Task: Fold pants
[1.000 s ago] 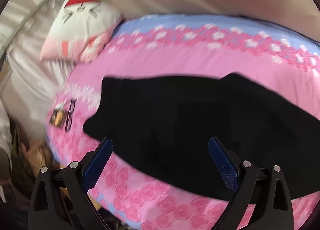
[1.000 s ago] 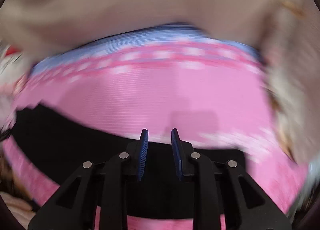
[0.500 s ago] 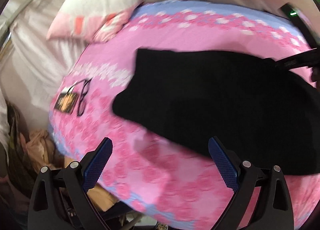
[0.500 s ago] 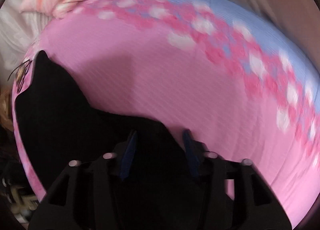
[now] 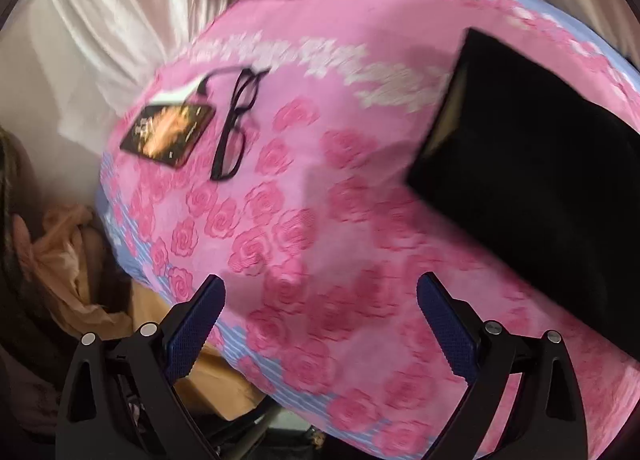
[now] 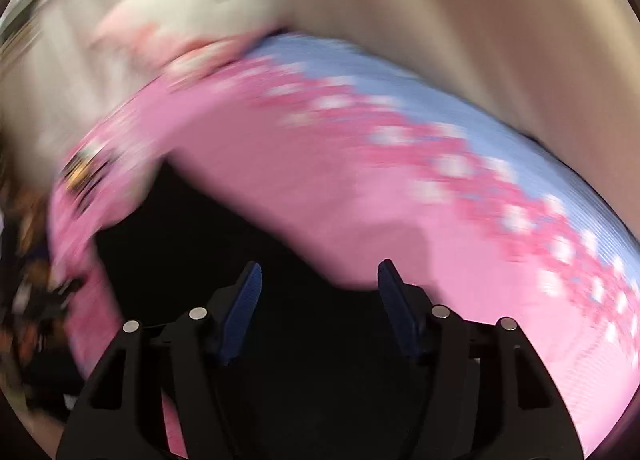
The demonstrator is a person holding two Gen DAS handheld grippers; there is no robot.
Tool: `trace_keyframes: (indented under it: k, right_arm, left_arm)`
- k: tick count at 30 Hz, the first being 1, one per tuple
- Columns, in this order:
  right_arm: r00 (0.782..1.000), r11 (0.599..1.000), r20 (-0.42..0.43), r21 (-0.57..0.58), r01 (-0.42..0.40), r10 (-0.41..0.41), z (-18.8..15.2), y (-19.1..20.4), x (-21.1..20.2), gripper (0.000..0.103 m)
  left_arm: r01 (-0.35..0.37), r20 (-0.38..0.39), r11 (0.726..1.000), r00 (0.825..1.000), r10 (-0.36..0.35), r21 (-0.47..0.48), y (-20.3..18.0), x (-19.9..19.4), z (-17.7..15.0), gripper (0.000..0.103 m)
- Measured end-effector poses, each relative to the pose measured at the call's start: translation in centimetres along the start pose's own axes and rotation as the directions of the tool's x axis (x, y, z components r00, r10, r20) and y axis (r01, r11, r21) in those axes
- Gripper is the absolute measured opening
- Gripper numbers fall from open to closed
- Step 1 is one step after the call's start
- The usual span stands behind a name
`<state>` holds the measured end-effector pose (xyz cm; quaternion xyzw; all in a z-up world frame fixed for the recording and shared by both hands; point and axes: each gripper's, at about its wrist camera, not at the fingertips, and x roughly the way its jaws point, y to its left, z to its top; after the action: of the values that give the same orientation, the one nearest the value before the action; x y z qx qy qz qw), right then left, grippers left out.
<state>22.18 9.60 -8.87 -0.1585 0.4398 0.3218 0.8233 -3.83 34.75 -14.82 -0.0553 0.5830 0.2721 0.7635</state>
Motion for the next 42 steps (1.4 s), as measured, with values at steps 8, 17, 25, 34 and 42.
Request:
trace_keyframes:
  k: [8,17,25,34,42]
  right_arm:
    - [0.997,0.922,-0.073,-0.384,-0.051,0.025,-1.2,17.0,6.3,0.074]
    - [0.985,0.877,-0.162,-0.465,-0.121,0.05,-0.2,20.0,9.6,0.033]
    - [0.948,0.957,-0.207,-0.108,-0.269,0.243,6.4,12.4,5.7,0.018]
    - [0.945,0.961,-0.206,-0.063,-0.27,0.253,15.1,3.0,1.9,0.018]
    - [0.844,0.884,-0.353,-0.086,-0.46,0.405,8.4,12.2,6.3,0.019]
  left_arm:
    - [0.018,-0.002,1.0,1.0,-0.018,-0.014,3.3,1.2,0.1,0.095]
    - [0.06,-0.003,0.998,0.998,-0.06,-0.027,6.2,1.9,-1.0,0.095]
    - [0.131,0.073,0.986,0.988,-0.139,0.098,5.0,0.7,-0.1,0.095]
    - [0.334,0.158,0.782,0.866,-0.475,0.526,-6.5,-4.5,3.3,0.095]
    - [0.376,0.161,0.793,0.851,-0.5,0.48,-4.4,-4.9,3.3,0.095]
